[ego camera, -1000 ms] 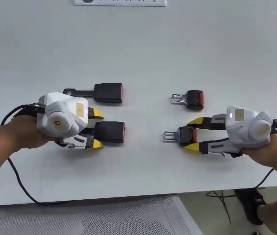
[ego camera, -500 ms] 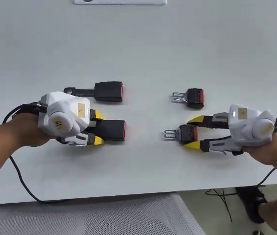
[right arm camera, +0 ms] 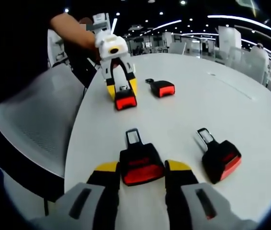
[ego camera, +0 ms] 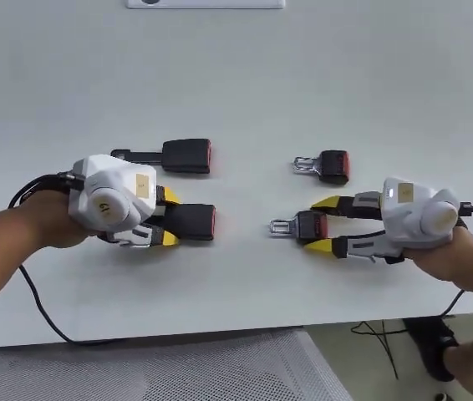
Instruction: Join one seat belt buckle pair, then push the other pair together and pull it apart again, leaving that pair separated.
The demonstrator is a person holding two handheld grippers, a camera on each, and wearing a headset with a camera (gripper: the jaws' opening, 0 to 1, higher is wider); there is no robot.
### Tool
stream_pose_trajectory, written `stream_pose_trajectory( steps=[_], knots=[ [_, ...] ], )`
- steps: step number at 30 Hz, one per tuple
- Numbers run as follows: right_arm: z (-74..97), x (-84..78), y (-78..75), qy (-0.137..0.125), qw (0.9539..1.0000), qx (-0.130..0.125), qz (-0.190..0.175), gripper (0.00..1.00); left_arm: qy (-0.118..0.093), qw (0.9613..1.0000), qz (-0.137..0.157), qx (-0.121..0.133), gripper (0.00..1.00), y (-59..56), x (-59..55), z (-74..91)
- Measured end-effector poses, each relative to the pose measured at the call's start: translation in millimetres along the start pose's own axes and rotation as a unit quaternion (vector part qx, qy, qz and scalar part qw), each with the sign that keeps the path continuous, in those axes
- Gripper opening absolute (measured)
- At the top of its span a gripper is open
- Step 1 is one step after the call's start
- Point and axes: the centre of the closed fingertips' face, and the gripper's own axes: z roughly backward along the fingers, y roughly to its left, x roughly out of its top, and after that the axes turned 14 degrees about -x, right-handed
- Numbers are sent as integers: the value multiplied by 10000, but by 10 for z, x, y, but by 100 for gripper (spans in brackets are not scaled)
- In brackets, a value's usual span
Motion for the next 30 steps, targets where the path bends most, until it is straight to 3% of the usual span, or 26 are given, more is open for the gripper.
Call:
stream_pose_trajectory(
  steps=[9, 21, 30],
  knots=[
    [-195, 169, 138, -212, 9998, -14, -21, 36, 4, 10000, 79, 32, 33, -2, 11, 18],
    [-477, 328, 213, -442, 9989, -57, -133, 36, 37, 9999, 132, 60, 33, -9, 3, 24],
    [-591, 453, 279, -552, 9984, 3, -147, 36, 60, 9998, 163, 63, 33, -11, -12, 26]
  ],
)
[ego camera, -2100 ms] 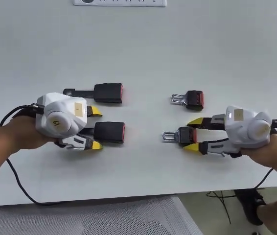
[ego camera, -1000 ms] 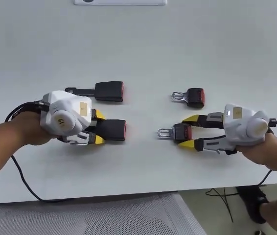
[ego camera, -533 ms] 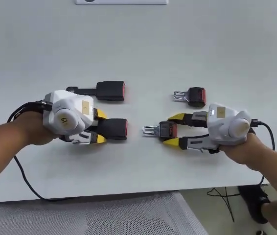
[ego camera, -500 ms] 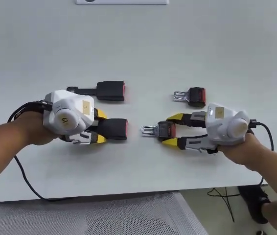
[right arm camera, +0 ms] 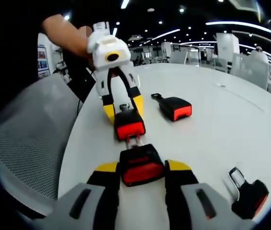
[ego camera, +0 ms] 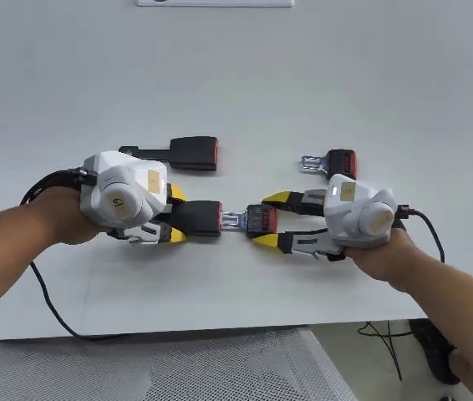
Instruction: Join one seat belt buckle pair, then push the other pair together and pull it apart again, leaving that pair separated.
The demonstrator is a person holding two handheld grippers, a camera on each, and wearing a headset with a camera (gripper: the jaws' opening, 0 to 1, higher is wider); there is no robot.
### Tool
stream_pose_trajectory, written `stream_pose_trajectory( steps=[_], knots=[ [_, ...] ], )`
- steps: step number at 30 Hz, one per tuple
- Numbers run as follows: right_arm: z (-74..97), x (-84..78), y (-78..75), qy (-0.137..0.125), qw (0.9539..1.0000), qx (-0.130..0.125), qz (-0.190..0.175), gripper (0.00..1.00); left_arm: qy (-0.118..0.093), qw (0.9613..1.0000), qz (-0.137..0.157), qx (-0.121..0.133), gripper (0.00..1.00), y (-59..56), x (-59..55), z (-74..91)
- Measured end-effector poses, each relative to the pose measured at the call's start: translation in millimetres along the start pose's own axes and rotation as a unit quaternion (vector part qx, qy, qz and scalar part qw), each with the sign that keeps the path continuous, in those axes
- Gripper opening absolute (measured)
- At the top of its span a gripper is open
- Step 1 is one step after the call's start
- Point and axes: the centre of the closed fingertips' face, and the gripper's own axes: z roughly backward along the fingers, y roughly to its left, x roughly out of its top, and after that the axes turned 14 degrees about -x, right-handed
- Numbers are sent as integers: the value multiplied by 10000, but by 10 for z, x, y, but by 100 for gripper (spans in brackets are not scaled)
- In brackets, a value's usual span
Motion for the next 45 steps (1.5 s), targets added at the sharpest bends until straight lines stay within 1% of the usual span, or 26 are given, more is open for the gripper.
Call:
stream_pose_trajectory(
  steps=[2, 5, 6, 8, 11, 16, 19, 22, 24, 25, 26, 29, 38, 45],
  knots=[
    [-19, 12, 5, 2, 10000, 4, 1, 36, -7, 10000, -4, 7, 33, 5, 1, 1],
    [-71, 49, 61, -23, 10000, 4, -55, 36, -7, 10000, -2, 8, 33, 13, -2, 2],
    [-85, 50, 47, -1, 10000, -15, -12, 36, -4, 10000, 3, 11, 33, 14, -3, 4],
    [-71, 53, 24, -60, 9996, -26, -257, 36, -7, 10000, 7, 26, 33, 18, -3, 7],
    [-71, 55, 33, -28, 9998, -33, -211, 36, -1, 10000, -12, 26, 33, 26, -6, 7],
    [-108, 64, 44, 60, 9999, -23, -121, 36, 133, 9998, -114, -6, 32, 37, 1, 3],
    [-127, 78, 74, 75, 9999, -9, -149, 35, 147, 9998, -160, -46, 32, 40, -7, 5],
    [-208, 129, 110, 78, 9999, 36, -141, 35, 233, 9993, -256, -115, 32, 49, -15, 3],
    [-234, 140, 129, 92, 9999, 33, -135, 35, 276, 9992, -276, -132, 32, 52, -9, 0],
    [-244, 154, 125, 77, 9999, -12, -139, 35, 293, 9991, -285, -134, 32, 50, -8, 0],
    [-241, 164, 127, 83, 9999, 20, -109, 35, 294, 9990, -288, -157, 32, 50, -12, 3],
    [-222, 175, 118, 84, 9999, 2, -118, 35, 274, 9990, -307, -167, 32, 47, -13, 8],
    [-234, 149, 130, 90, 9999, -14, -119, 36, 274, 9991, -292, -165, 32, 57, -48, 4],
    [-230, 130, 140, 91, 9999, -18, -118, 36, 274, 9991, -290, -157, 33, 35, -50, 1]
  ],
)
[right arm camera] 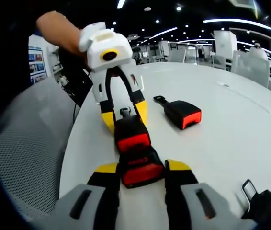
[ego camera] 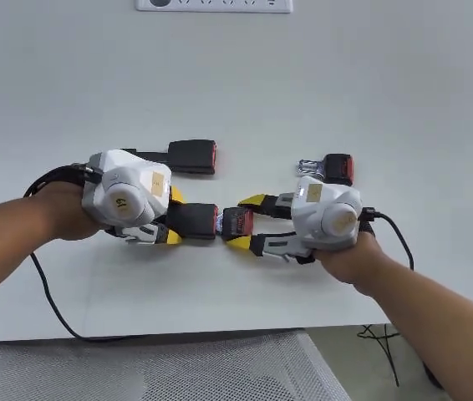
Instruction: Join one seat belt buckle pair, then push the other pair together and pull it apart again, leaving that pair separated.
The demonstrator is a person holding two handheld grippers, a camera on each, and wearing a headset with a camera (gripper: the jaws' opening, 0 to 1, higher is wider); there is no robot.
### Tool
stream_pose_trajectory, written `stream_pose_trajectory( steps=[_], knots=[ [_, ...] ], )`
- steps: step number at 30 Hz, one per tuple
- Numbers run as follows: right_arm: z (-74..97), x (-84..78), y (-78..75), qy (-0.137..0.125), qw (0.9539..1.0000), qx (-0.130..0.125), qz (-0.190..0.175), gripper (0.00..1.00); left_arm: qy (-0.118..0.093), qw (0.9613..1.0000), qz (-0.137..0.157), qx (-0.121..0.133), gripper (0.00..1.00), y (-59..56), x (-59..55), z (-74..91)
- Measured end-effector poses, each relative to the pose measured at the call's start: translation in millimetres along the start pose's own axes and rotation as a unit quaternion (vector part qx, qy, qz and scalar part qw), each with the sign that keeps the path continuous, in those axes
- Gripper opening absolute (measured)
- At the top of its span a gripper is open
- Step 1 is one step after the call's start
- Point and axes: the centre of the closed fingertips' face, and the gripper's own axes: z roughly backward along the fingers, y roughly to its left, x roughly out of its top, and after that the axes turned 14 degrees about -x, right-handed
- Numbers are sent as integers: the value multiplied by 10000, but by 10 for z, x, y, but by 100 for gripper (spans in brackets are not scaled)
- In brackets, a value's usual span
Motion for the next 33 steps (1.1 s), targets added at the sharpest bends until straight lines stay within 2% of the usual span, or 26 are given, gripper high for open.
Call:
stream_pose_trajectory(
  steps=[8, 19, 25, 33],
  knots=[
    [0, -8, -1, -14, 10000, -21, -5, 36, -84, 10000, -3, 5, 33, -13, -7, 8],
    [-2, -16, -7, -112, 9999, 29, 28, 35, -479, 9988, -45, 14, 32, -15, -28, 33],
    [3, -20, -4, -178, 9998, 13, -105, 35, -739, 9972, -40, 55, 32, -26, -20, 45],
    [17, -16, -2, -205, 9998, 47, -74, 35, -749, 9971, -146, -43, 32, -38, 10, 42]
  ],
)
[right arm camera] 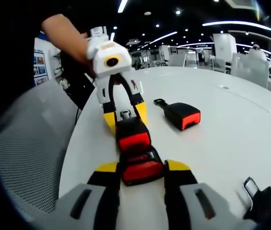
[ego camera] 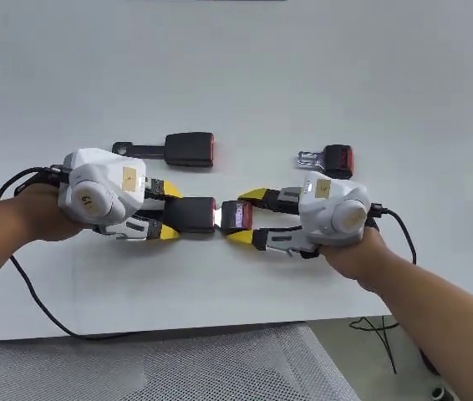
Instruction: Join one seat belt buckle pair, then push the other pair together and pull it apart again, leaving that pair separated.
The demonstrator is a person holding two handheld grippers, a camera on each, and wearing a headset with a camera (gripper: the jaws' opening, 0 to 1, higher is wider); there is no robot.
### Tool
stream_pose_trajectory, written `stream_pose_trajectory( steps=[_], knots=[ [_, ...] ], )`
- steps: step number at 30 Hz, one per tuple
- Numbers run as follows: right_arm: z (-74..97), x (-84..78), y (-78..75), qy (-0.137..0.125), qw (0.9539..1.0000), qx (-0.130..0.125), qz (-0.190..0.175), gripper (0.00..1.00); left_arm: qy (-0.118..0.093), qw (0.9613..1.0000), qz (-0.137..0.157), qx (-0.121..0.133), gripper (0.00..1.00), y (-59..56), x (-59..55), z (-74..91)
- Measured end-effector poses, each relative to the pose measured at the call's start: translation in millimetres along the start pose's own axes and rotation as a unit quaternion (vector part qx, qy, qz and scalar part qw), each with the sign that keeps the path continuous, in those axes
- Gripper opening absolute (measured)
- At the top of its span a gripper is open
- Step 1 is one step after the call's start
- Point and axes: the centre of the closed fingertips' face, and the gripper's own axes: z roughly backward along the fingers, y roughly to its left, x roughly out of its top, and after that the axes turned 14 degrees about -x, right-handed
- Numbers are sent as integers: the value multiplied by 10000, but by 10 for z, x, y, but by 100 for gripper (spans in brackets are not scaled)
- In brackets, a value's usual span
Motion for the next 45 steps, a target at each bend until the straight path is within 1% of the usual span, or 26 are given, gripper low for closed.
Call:
stream_pose_trajectory(
  steps=[2, 3, 4, 8, 17, 20, 25, 45],
  knots=[
    [4, -2, 1, 2, 10000, 22, 33, 34, 24, 10000, -23, -36, 32, 0, 2, -3],
    [11, -16, 3, 30, 9997, 67, 215, 34, 36, 10000, -32, -53, 32, -2, 4, -6],
    [10, -18, 4, 57, 9996, 89, 268, 34, 39, 10000, -37, -59, 32, -3, 5, -6],
    [16, -11, -1, 79, 9994, 165, 283, 34, 33, 10000, -23, -77, 32, -2, 10, -10],
    [18, -13, -6, 61, 9994, 189, 284, 34, 11, 10000, -4, -92, 32, 3, 19, -12],
    [18, -12, -5, 62, 9994, 188, 279, 34, 3, 9999, -2, -104, 32, 4, 21, -10],
    [18, -12, -10, 64, 9995, 185, 264, 34, -77, 9999, 74, -81, 31, 10, 16, -9],
    [15, -6, -5, 55, 9991, 162, 389, 34, -131, 9998, 82, -95, 31, 3, 14, -10]
  ],
)
